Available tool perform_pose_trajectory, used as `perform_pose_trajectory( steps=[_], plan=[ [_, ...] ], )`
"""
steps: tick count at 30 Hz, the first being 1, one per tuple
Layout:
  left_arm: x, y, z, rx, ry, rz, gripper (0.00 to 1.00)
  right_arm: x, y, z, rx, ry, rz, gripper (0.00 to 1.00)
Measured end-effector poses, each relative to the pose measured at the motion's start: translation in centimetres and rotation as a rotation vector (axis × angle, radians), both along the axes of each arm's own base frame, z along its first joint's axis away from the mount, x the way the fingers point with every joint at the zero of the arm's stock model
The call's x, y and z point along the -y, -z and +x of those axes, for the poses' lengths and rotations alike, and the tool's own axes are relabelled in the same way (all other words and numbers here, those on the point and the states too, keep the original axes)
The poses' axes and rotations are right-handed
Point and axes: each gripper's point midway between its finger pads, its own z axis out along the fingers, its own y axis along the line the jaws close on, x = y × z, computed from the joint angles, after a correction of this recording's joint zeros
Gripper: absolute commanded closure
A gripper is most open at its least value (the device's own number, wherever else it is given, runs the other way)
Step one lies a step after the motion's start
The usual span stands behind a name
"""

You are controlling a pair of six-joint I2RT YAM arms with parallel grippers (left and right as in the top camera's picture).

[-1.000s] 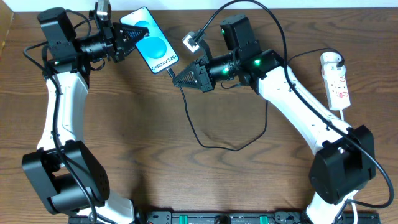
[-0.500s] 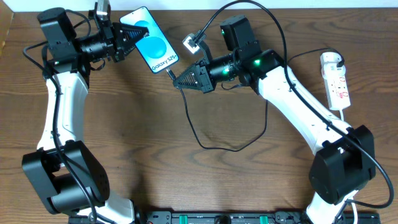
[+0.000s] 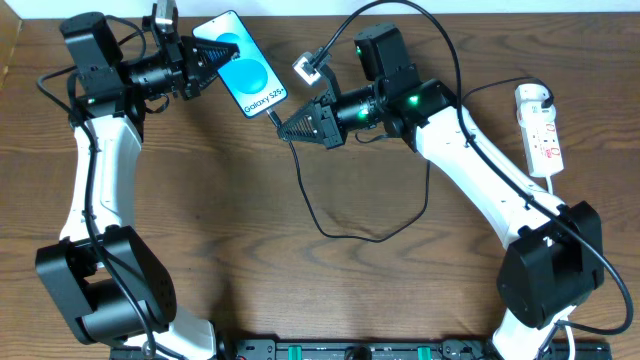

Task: Plug charger to phone and switch on socket
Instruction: 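Align the plug and push it into the phone's bottom port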

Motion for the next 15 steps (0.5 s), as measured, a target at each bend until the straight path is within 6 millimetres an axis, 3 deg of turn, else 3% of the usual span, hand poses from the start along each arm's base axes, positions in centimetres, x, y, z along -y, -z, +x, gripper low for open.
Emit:
perform_pose_trajectory(
  steps=[15],
  plan=[
    [-0.13, 0.14, 0.27, -0.002, -0.017, 0.008, 0.93, 0.04, 0.42, 0.76, -0.033, 0.056, -0.033, 0.99]
  ],
)
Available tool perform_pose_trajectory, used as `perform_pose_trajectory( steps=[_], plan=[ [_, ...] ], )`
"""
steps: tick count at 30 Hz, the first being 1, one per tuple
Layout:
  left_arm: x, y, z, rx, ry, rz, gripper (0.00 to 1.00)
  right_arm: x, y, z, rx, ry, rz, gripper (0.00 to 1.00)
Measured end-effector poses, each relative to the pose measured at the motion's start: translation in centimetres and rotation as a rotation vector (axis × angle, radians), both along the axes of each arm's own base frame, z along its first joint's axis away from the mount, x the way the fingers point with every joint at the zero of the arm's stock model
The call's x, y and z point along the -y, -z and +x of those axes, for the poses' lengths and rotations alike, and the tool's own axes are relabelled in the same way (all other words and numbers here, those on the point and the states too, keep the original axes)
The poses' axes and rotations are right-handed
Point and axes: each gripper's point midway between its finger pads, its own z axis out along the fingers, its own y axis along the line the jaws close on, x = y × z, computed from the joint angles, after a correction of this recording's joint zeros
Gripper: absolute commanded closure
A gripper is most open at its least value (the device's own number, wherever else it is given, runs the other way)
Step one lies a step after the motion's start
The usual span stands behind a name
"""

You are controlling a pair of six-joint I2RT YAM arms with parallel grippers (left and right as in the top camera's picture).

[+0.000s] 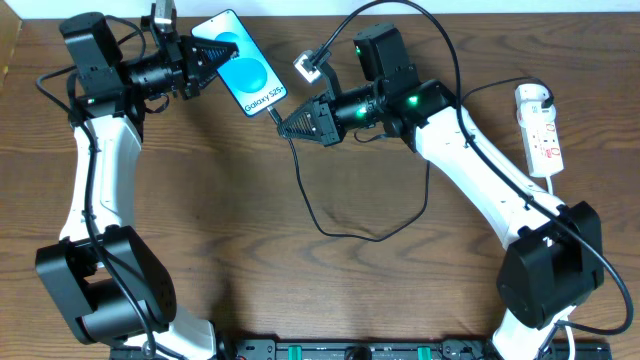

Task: Plug charger to phone and switch on socket
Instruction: 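Align the plug and push it into the phone's bottom port, then open the right gripper and withdraw it from the plug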

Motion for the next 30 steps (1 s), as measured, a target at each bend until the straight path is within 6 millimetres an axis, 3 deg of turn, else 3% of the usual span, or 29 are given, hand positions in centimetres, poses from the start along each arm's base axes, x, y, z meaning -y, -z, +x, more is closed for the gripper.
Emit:
perform_pose_trajectory(
  steps=[30],
  plan=[
    [0.15, 0.07, 0.18, 0.057, -0.002, 0.031, 0.93, -0.3, -0.47, 0.67, -0.02, 0.032, 0.02, 0.99]
  ],
)
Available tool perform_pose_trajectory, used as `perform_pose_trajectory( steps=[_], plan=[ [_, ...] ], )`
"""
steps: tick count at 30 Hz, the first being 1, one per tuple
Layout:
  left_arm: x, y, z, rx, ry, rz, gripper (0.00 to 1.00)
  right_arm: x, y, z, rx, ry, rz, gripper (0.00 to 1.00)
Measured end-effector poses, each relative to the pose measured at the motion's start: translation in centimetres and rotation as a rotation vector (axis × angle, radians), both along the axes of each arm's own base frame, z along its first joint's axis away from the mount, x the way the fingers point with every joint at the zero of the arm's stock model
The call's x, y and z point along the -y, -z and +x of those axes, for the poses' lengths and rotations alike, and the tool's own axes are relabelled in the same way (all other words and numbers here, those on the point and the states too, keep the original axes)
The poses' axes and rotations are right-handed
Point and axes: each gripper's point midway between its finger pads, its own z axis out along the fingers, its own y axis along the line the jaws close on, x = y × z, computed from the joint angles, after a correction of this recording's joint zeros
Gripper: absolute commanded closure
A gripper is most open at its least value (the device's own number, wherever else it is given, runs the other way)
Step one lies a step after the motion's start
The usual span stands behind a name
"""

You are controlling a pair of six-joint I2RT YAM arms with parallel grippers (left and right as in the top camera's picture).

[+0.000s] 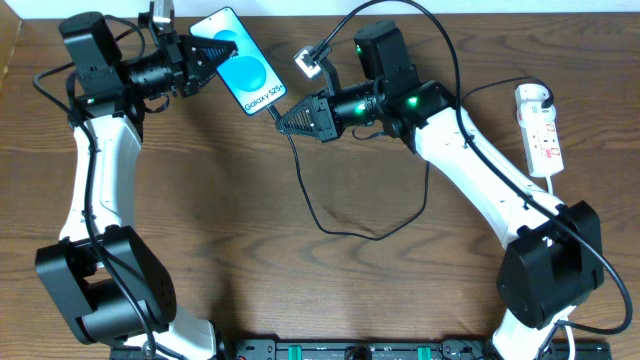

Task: Plug charger to phone and switch on socket
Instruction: 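Open the right gripper and withdraw it from the plug, then lower the phone with the left gripper flat onto the table, screen up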

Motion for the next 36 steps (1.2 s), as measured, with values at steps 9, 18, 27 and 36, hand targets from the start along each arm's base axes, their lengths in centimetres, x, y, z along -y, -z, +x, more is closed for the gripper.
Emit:
perform_pose_trajectory(
  steps=[9, 18, 27, 36],
  plan=[
    [0.9, 0.1, 0.2, 0.018, 0.007, 0.016, 0.93, 0.1, 0.3, -0.1, -0.017, 0.0, -0.005, 0.99],
    [2.4, 0.1, -0.4, 0.011, 0.054, 0.007, 0.93, 0.4, 0.9, 0.0, -0.05, 0.024, -0.037, 0.75],
    [2.9, 0.1, -0.5, 0.022, 0.063, 0.014, 0.93, 4.9, 1.9, 1.5, -0.147, 0.114, -0.102, 0.7],
    [2.7, 1.8, -0.2, -0.074, 0.01, 0.035, 0.93, 15.6, 2.1, 5.2, -0.124, 0.41, -0.275, 0.65]
  ],
)
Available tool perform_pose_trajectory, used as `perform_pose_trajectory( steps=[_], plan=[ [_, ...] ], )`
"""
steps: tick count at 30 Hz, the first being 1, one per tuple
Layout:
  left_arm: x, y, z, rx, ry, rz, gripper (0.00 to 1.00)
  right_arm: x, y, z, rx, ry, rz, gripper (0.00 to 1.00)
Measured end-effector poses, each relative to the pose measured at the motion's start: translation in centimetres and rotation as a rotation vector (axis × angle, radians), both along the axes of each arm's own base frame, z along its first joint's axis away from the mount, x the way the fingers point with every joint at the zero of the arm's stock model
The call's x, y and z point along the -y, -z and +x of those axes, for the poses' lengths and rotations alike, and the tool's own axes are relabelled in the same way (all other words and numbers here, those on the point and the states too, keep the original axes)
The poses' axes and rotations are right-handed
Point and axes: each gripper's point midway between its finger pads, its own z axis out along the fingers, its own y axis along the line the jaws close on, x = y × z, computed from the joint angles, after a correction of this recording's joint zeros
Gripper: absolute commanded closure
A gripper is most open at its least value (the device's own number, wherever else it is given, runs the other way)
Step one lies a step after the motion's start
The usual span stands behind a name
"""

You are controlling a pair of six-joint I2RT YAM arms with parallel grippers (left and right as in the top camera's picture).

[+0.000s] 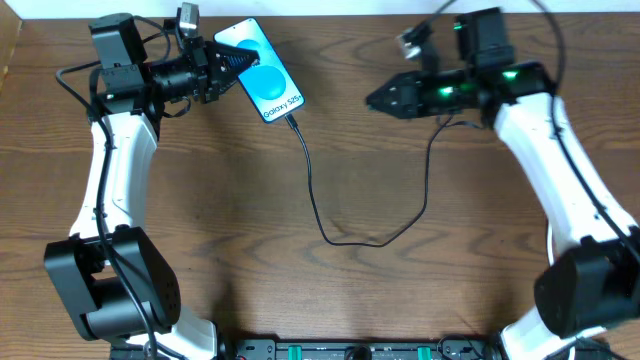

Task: Plug charger to phone and switch on socket
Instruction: 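Lower the phone with the left gripper flat onto the table, screen up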

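The phone (pixel 268 82), its blue screen facing up, lies tilted at the top left of the table. My left gripper (pixel 237 60) is shut on its upper end. A black charger cable (pixel 312 195) is plugged into the phone's lower end, loops down over the table and rises toward my right arm. My right gripper (pixel 373 100) hangs well to the right of the phone, pointing left, with nothing in it. From overhead I cannot make out whether its fingers are open or shut. The socket strip is out of view, with my right arm over the right side.
The wooden table (pixel 200 250) runs to a light wall at the top edge. A dark rail (pixel 350 350) with both arm bases lies along the front edge. The cable loop (pixel 355 240) lies mid-table.
My right gripper has let go of the cable end at the phone and now hangs far to the right. The left gripper and phone sit slightly further right. The cable stays in the phone.
In all three earlier moments my left gripper held the phone while my right gripper held the cable's plug at the phone's lower end, edging closer to it. Now the plug sits in the phone and my right gripper is away from it.
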Motion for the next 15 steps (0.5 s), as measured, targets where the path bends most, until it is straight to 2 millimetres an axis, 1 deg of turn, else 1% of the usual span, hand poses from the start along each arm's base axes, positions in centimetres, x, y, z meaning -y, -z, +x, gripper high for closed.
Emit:
perform_pose_trajectory(
  steps=[3, 5, 7, 10, 13, 15],
  plan=[
    [0.4, 0.3, 0.3, -0.001, -0.014, 0.02, 0.93, 2.0, -0.4, -0.1, 0.028, 0.049, -0.065, 0.65],
    [1.3, 0.6, 0.1, -0.011, -0.001, 0.026, 0.93, 3.1, -0.5, -0.2, 0.041, 0.081, -0.114, 0.66],
    [2.5, 0.8, -0.2, -0.028, 0.021, 0.029, 0.93, 4.3, -0.1, -0.2, 0.04, 0.111, -0.166, 0.65],
    [4.2, 1.5, -1.0, -0.06, 0.06, 0.037, 0.93, 5.3, 0.6, -0.2, 0.033, 0.133, -0.222, 0.66],
    [6.0, 3.0, -2.3, -0.123, 0.093, 0.072, 0.93, 5.9, 1.1, -0.1, 0.036, 0.146, -0.263, 0.66],
    [6.8, 4.2, -3.0, -0.163, 0.099, 0.111, 0.93, 6.1, 1.3, -0.1, 0.034, 0.151, -0.277, 0.66]
  ],
)
